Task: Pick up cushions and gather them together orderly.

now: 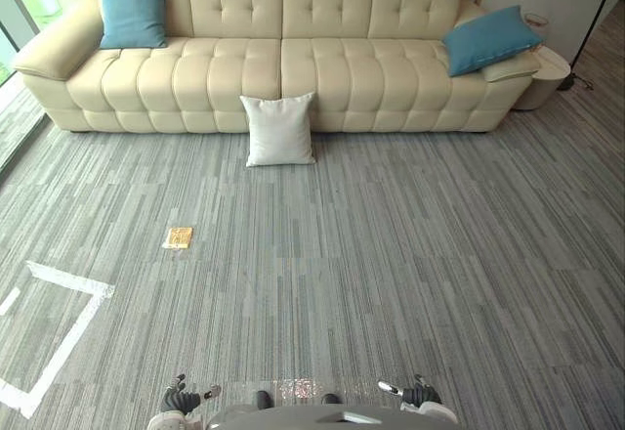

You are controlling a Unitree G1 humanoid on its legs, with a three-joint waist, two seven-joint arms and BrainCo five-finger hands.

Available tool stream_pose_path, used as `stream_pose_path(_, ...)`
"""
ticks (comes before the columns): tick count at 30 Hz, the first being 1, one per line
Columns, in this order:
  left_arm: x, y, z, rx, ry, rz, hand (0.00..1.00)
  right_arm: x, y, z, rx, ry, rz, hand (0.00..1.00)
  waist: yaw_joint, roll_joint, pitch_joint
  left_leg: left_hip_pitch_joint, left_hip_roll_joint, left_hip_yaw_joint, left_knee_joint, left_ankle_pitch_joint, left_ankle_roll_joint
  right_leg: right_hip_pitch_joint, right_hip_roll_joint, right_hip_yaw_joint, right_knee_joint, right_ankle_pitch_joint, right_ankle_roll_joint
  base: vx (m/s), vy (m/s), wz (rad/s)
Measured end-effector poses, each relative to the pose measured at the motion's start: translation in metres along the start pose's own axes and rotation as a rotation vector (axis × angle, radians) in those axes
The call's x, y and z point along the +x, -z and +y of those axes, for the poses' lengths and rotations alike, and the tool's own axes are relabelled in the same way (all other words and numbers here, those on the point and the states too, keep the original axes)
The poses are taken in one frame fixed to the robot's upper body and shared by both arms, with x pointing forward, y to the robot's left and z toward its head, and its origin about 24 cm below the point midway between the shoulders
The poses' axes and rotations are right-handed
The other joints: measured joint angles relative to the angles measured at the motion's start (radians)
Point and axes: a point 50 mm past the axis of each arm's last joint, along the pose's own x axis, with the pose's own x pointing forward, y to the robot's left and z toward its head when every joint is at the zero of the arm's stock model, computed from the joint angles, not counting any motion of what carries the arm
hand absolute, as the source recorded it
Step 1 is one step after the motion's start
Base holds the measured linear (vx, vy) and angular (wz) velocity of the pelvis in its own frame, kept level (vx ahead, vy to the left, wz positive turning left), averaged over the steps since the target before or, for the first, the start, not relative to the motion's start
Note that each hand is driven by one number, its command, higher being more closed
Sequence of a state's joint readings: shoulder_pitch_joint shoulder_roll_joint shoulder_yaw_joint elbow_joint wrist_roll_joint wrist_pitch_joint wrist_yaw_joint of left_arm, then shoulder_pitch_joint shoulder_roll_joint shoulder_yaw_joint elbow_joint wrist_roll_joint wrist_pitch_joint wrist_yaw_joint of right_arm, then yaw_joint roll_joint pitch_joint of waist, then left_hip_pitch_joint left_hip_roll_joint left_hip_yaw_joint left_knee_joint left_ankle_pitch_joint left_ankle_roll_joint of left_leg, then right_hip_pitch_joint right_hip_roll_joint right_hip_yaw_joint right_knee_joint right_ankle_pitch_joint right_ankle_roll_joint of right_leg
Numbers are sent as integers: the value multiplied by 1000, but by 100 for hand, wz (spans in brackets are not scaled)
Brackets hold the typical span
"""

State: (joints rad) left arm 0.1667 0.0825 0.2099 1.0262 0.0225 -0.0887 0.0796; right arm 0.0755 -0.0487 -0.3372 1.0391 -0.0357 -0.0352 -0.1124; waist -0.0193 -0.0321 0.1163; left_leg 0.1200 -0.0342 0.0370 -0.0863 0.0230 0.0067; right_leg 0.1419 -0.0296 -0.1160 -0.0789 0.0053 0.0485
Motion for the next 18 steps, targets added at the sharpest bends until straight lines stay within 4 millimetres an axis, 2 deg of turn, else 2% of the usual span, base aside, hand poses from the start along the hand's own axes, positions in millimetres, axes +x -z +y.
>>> stream_pose_path(18,1,-1,2,-23,-10,4,0,0,1,0,-1,0,6,0,10,-8,10,-17,-2,-4,0,-11,0,-7,-2,-4,0,-10,2,-9,-9,1)
